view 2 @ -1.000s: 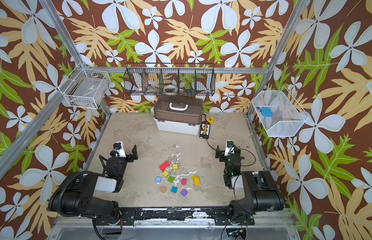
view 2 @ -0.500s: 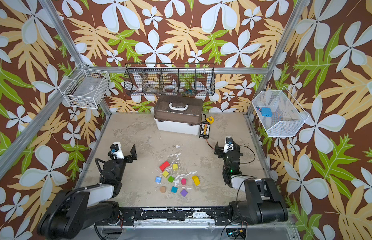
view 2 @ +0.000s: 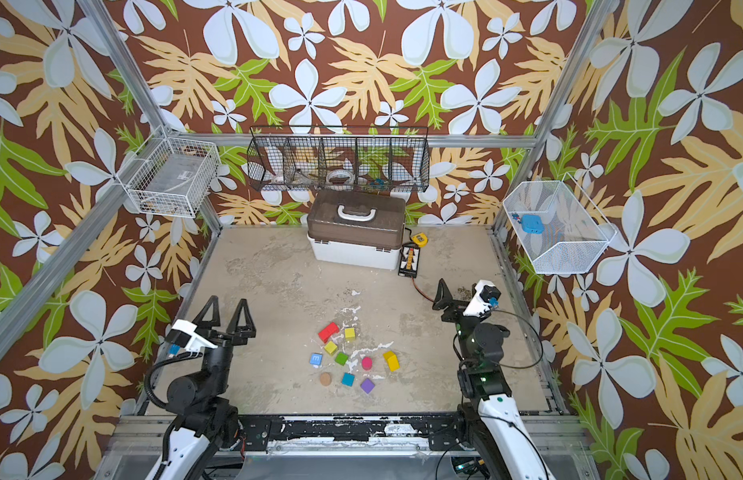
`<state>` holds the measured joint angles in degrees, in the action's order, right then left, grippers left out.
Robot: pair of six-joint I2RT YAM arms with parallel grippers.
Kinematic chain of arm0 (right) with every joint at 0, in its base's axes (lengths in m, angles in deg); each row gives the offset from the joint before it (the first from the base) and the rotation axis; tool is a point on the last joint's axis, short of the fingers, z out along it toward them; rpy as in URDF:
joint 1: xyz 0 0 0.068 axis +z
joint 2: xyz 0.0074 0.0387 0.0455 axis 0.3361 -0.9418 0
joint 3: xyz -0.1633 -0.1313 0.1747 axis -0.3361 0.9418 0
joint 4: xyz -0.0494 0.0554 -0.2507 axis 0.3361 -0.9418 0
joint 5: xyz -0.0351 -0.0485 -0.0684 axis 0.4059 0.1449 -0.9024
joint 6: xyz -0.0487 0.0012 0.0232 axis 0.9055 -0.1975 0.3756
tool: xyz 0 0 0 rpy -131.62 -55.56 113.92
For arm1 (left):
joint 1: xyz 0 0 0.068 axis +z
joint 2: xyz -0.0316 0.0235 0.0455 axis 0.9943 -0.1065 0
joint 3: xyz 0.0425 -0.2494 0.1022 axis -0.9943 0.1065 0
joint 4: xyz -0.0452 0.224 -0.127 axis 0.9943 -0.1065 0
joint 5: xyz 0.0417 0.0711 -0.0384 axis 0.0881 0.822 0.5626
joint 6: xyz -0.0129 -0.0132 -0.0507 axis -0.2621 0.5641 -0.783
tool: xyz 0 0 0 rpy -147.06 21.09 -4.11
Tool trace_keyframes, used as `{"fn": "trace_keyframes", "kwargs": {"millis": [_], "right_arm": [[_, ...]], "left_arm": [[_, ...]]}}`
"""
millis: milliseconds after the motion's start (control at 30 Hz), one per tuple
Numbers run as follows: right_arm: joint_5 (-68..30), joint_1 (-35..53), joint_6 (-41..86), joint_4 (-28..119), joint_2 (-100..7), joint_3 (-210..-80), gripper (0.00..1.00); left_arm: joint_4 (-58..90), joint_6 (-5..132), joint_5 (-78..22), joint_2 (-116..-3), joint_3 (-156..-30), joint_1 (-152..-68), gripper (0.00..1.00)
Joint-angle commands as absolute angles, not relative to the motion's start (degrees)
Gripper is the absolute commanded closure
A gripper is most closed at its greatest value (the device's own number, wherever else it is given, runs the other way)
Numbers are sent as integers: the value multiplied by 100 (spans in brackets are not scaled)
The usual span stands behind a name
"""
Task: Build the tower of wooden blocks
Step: 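Raise both arms and reach the right gripper toward the red rectangular block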
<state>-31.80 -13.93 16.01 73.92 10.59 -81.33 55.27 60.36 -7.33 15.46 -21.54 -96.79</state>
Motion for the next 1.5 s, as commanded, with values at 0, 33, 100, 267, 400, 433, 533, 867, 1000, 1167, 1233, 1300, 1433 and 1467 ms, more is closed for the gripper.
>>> {"fn": "trace_keyframes", "kwargs": {"millis": [0, 33, 100, 267, 400, 433, 533, 867, 1000, 1167, 1233, 1300, 1433, 1467], "right_arm": [[-2588, -1386, 1025, 7829, 1596, -7691, 0], [-2471, -1393, 1000, 8006, 1663, -7608, 0], [-2411, -1376, 984, 7885, 1548, -7795, 0], [-1429, -1234, 1390, 7683, 244, -8641, 5], [-1122, -170, 2274, 7710, -732, -9119, 8], [-1496, 270, 2620, 7621, -864, -9231, 8], [-2975, 1787, 3774, 7627, -1364, -9477, 8], [-2266, 2573, 4577, 4991, -4066, -11938, 15], [-1846, 2582, 4787, 4680, -4859, -12271, 26], [-1603, 2674, 5246, 4305, -5449, -12729, 31], [-1579, 2741, 5478, 4326, -5637, -12800, 31], [-1480, 2781, 5719, 4302, -5864, -12890, 31], [-1488, 2782, 5913, 4035, -6340, -13184, 31], [-1542, 2784, 5905, 4062, -6411, -13189, 30]], "left_arm": [[4929, 5538, 78, 1769, -962, -9664, 0], [5039, 5529, 143, 1648, -954, -9666, 0], [5620, 5514, 158, 1078, -898, -9666, 0], [6561, 5504, 9, -628, -1168, -9664, 0], [6451, 5379, 159, -1638, -1663, -9667, 0], [6520, 5412, 81, -1792, -1718, -9666, 0], [6467, 5414, 30, -2257, -1957, -9668, 0], [6354, 5570, -239, -3523, -2709, -9665, 0], [6268, 5568, -276, -3608, -2778, -9665, 0], [6325, 5535, -183, -3674, -2807, -9670, 0], [6263, 5545, -207, -3799, -2892, -9667, 0], [6182, 5554, -230, -3894, -2978, -9664, 0], [6168, 5537, -210, -3976, -3028, -9668, 0], [6174, 5542, -210, -3980, -3038, -9669, 0]]}}
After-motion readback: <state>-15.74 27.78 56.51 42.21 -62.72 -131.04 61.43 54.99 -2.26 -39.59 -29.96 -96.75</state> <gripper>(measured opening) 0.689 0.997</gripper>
